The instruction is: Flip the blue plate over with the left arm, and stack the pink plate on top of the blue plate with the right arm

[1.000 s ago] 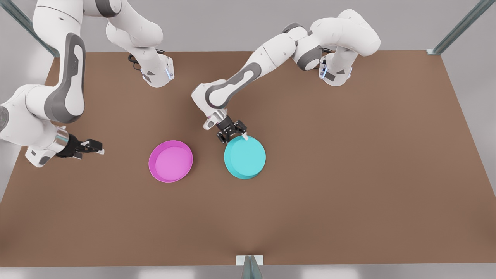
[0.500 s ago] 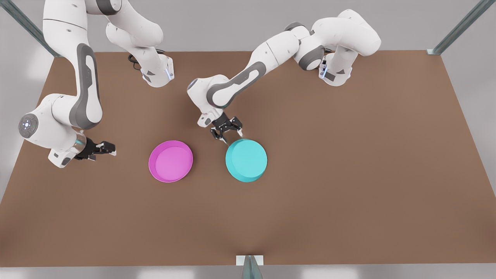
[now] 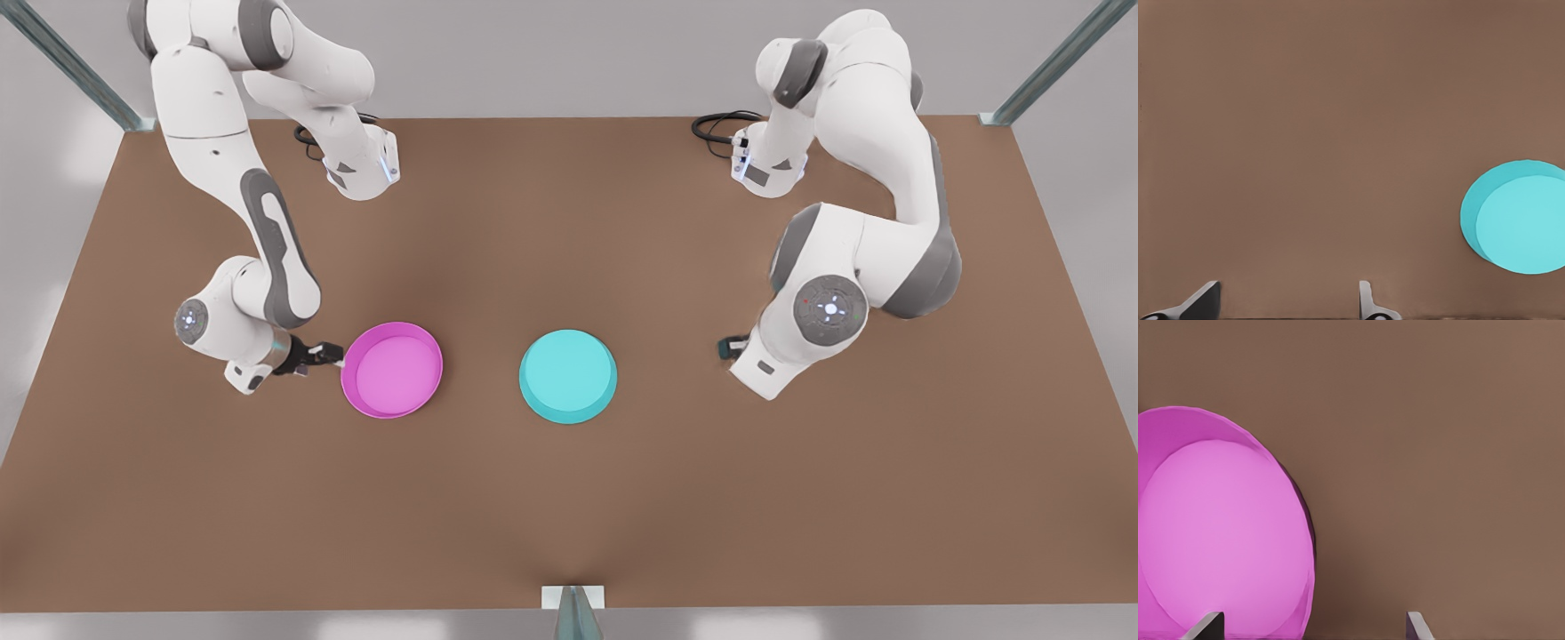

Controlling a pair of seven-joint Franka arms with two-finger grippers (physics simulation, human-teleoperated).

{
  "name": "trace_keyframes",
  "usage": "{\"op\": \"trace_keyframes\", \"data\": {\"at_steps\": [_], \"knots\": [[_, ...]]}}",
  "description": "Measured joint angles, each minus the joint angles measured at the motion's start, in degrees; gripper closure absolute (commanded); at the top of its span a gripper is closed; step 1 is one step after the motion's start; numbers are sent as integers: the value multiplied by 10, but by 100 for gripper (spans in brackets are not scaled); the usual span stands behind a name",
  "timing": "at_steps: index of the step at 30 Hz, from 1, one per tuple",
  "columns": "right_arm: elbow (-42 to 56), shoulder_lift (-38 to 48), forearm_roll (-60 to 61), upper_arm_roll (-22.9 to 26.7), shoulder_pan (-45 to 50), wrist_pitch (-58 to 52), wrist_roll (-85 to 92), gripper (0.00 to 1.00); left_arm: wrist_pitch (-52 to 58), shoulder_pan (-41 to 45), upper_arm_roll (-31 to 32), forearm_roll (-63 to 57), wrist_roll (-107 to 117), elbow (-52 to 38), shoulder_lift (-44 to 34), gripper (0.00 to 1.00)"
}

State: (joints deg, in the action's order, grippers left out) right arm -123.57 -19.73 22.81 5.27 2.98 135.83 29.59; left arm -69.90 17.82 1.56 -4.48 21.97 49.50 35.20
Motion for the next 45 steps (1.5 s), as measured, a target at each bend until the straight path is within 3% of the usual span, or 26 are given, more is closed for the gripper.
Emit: {"op": "trace_keyframes", "data": {"at_steps": [2, 5, 7, 10, 16, 21, 22, 36, 41, 43, 45], "knots": [[-10, 0, 2, -1, 0, 1, 1, 0, -67, -54, 11, 9, -54, 154, -115, 0], [-10, -11, 15, -2, 12, 6, 1, 0, -79, -107, 73, -5, -86, 167, -147, 0], [-21, -17, 18, -4, 24, 45, 1, 0, -128, -141, 116, -19, -86, 226, -188, 0], [-17, -32, 53, -4, 30, 48, 1, 0, -129, -152, 128, -38, -83, 223, -183, 0], [-15, -51, 109, -3, 30, 44, 66, 31, -131, -149, 128, -55, -77, 223, -180, 0], [-14, -51, 116, -1, 28, 44, 68, 48, -131, -148, 128, -59, -77, 223, -178, 0], [-13, -52, 116, -1, 27, 44, 67, 55, -131, -148, 128, -60, -77, 223, -178, 0], [-3, -66, 116, -1, 28, 43, 68, 55, -131, -148, 128, -60, -78, 223, -178, 0], [-2, -69, 117, -1, 30, 44, 68, 63, -131, -148, 128, -60, -78, 223, -177, 0], [-2, -69, 117, -1, 30, 44, 68, 73, -131, -148, 128, -60, -78, 223, -177, 0], [0, -69, 117, -1, 30, 43, 67, 73, -131, -148, 128, -60, -78, 223, -177, 0]]}}
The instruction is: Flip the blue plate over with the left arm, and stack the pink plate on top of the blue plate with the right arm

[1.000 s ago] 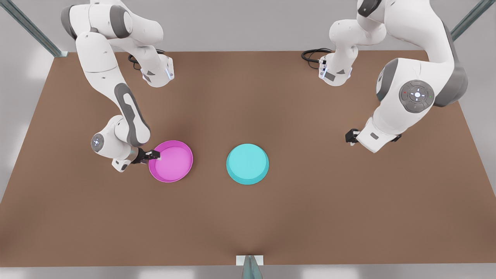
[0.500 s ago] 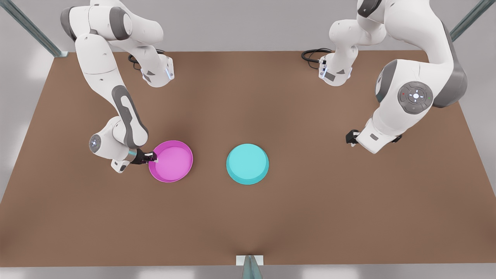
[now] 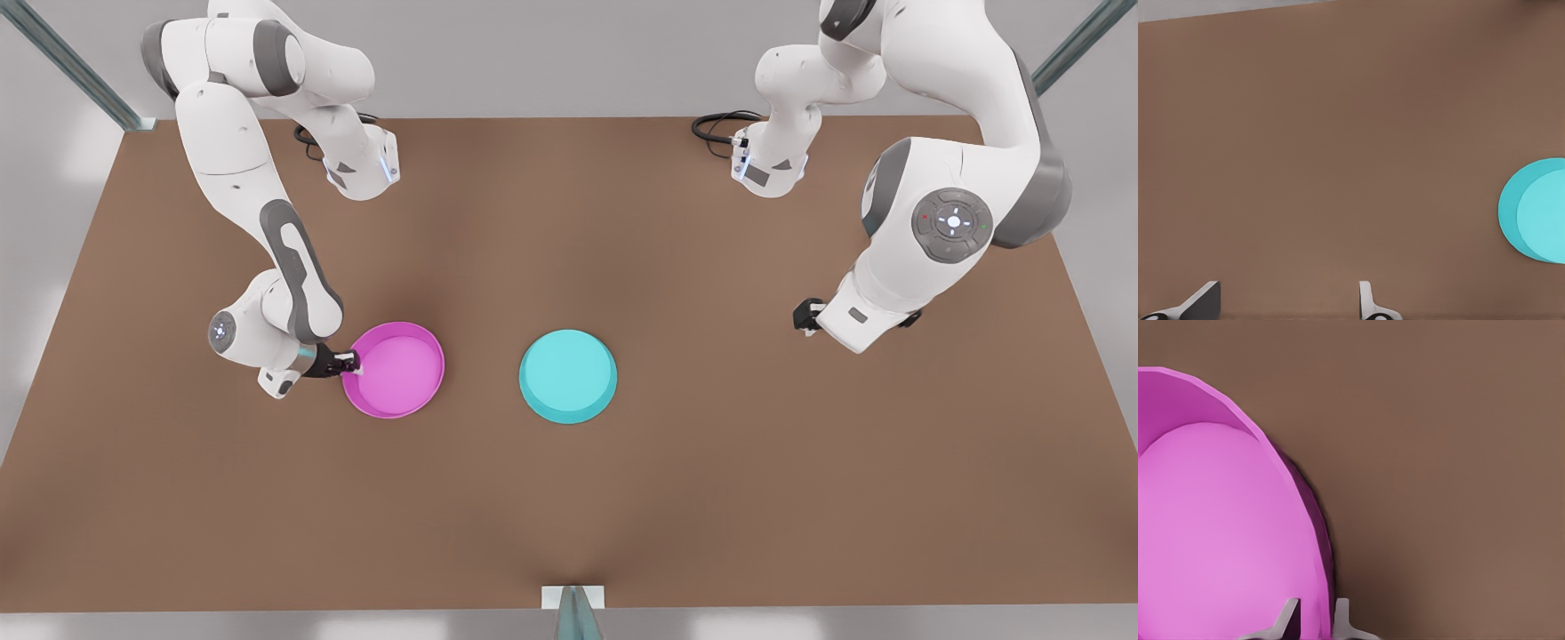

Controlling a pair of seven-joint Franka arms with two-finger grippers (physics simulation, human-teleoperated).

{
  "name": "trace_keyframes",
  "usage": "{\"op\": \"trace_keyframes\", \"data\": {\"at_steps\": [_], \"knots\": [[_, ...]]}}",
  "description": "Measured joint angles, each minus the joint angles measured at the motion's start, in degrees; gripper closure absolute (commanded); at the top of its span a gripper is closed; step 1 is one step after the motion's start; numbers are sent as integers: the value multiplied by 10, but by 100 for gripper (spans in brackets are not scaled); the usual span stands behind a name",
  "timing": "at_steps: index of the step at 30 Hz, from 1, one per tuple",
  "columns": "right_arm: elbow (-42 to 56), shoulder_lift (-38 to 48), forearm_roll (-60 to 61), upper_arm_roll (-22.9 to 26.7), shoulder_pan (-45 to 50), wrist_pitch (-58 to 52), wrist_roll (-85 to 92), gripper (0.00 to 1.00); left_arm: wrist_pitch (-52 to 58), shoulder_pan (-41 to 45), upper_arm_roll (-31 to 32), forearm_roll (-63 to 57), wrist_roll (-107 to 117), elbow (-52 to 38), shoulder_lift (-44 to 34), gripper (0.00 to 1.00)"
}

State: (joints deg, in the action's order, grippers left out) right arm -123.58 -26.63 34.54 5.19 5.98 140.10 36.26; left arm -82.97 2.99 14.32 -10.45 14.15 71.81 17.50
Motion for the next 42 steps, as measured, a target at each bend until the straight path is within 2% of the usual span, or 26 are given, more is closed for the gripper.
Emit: {"op": "trace_keyframes", "data": {"at_steps": [7, 10, 25, 32, 36, 42], "knots": [[0, -4, 9, 0, 2, 1, 7, 71, 0, 0, 0, 0, 0, 0, 0, 0], [0, -4, 9, 0, 2, 1, 6, 79, 0, 0, 0, 0, 0, 0, 0, 0], [15, 19, 9, -8, 8, -30, 0, 79, 1, 1, 0, 0, 1, 0, -1, 0], [29, 26, 78, -49, 19, -51, -12, 79, 1, 2, 0, 0, 2, 0, -3, 0], [29, 70, 81, -102, 39, -50, -114, 79, 1, 4, 0, -1, 3, 0, -3, 0], [51, 69, 83, -105, 144, 2, -236, 79, 1, 4, 0, -1, 3, 0, -2, 0]]}}
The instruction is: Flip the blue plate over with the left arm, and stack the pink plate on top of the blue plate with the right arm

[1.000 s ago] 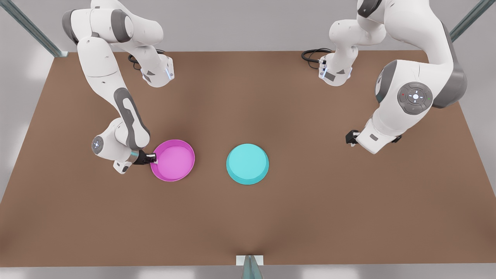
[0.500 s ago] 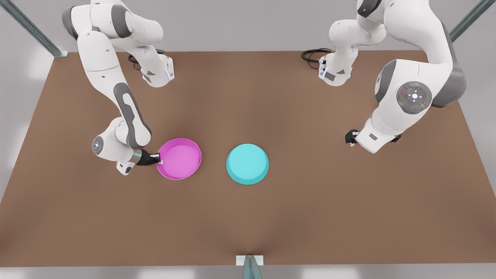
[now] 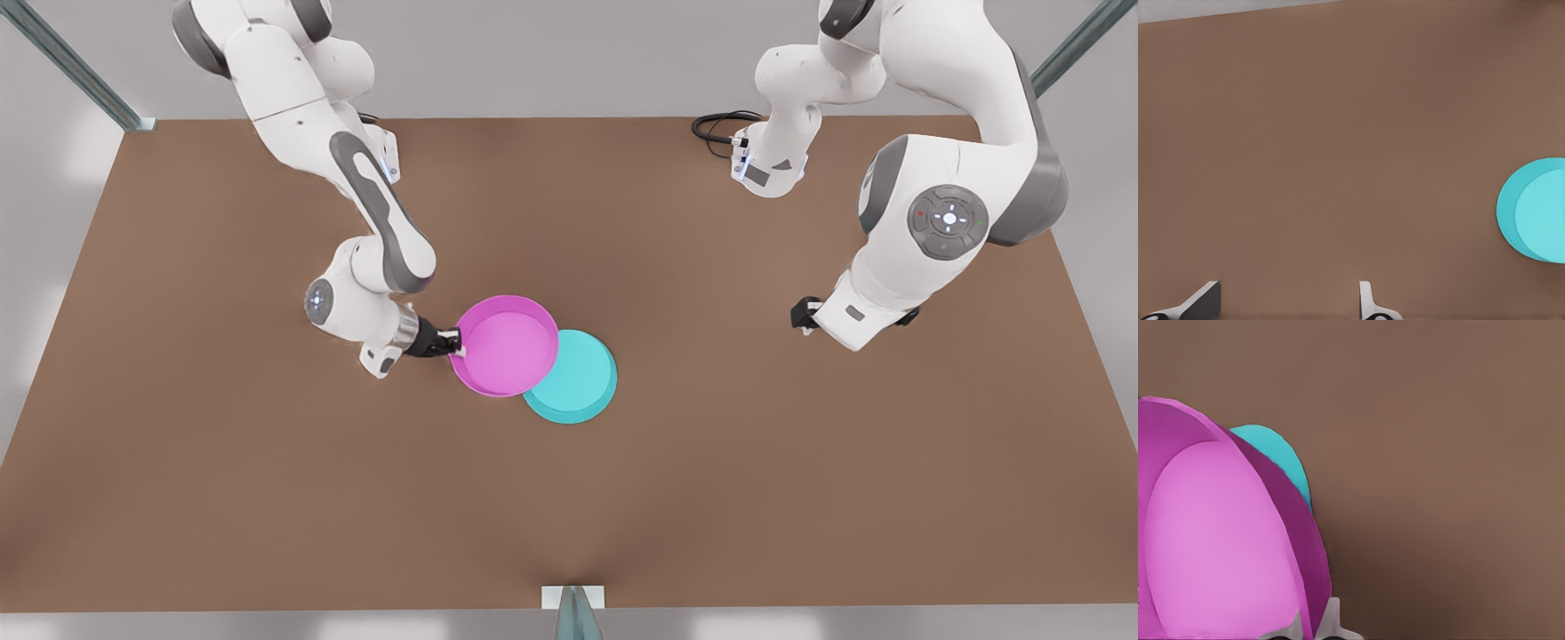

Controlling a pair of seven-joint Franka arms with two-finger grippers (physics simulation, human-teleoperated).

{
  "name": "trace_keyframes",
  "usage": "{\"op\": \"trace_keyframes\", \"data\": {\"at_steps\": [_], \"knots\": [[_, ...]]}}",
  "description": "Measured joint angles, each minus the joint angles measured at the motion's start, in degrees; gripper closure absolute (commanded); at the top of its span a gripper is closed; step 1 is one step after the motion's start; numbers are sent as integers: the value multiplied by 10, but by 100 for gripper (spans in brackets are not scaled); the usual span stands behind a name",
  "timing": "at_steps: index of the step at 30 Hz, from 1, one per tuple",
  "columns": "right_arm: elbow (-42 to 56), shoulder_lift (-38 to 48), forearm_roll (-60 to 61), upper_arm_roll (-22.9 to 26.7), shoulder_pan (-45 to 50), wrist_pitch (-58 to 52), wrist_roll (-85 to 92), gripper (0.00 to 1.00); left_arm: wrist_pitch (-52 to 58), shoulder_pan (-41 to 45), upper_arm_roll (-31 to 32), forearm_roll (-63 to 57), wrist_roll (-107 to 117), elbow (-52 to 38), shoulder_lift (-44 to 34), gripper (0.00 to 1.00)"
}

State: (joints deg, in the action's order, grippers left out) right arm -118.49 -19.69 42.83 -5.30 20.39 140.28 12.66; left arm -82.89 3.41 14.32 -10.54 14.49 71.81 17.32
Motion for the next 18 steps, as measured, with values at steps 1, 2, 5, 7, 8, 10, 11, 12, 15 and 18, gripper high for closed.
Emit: {"op": "trace_keyframes", "data": {"at_steps": [1, 2, 5, 7, 8, 10, 11, 12, 15, 18], "knots": [[6, -16, 1, 0, 17, 30, -15, 79, -1, 0, 0, 0, -1, 0, 0, 0], [16, -27, 1, 1, 35, 41, -32, 79, -1, 0, 0, 0, -1, 0, 1, 0], [30, -52, 1, 1, 72, 77, -69, 79, -1, 2, 0, 0, 0, -1, 0, 0], [33, -53, 1, 1, 79, 80, -84, 79, -1, 2, 0, 0, 0, 0, 1, 0], [36, -52, 1, 1, 80, 78, -91, 79, -1, 2, 0, 0, 0, 0, 1, 0], [43, -52, -5, 1, 91, 79, -109, 79, -2, 2, 0, -1, -1, 0, 2, 0], [44, -53, -5, 1, 93, 80, -111, 79, -5, 2, 0, -1, -1, 0, 2, 0], [54, -61, -6, 1, 103, 80, -124, 79, -5, 1, 0, -1, -1, 0, 2, 0], [53, -69, -7, 3, 109, 83, -131, 79, -6, 1, -1, -1, -1, 0, 2, 0], [59, -84, -8, 3, 108, 103, -130, 79, -4, 2, 0, -9, -1, 0, 2, 0]]}}
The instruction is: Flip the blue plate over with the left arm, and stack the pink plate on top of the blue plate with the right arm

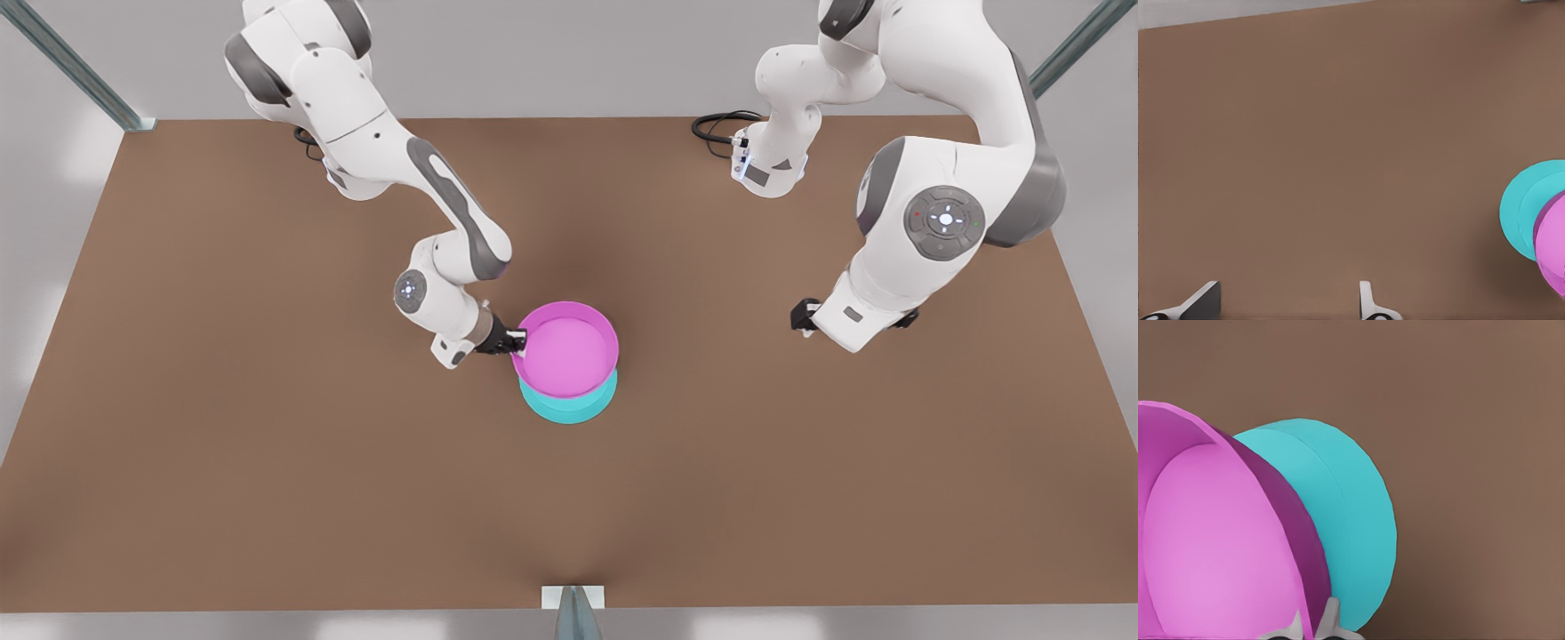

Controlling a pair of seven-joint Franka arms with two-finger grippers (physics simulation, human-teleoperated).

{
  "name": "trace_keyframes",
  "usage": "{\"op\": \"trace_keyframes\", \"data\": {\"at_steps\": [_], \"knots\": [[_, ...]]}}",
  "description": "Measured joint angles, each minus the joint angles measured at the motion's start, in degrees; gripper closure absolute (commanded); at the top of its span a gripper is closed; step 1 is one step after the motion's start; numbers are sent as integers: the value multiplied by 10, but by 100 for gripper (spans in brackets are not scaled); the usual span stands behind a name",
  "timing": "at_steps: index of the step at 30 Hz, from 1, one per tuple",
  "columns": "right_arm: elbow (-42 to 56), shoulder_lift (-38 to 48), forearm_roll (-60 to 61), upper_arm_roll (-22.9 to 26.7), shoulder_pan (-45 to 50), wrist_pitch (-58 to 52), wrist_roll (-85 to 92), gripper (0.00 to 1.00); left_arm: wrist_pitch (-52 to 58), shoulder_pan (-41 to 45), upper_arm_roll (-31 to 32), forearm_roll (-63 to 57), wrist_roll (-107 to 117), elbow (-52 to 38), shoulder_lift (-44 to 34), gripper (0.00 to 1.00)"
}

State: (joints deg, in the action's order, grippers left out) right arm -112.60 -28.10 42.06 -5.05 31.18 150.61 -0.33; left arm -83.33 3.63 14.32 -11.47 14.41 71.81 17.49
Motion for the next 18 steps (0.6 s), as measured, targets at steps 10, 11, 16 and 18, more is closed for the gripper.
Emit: {"op": "trace_keyframes", "data": {"at_steps": [10, 11, 16, 18], "knots": [[36, -20, 0, 2, -13, -3, 0, 71, 0, 1, 0, -9, 0, 0, 0, 0], [35, -20, -1, 3, -13, -3, -1, 46, 0, 1, 0, -9, 0, 0, 0, 0], [31, -20, -5, 6, -13, -1, 3, 13, 0, 1, 0, -9, 1, 0, 0, 0], [32, -18, -5, 6, -13, -4, 2, 13, 0, 1, 0, -9, 0, 0, 0, 0]]}}
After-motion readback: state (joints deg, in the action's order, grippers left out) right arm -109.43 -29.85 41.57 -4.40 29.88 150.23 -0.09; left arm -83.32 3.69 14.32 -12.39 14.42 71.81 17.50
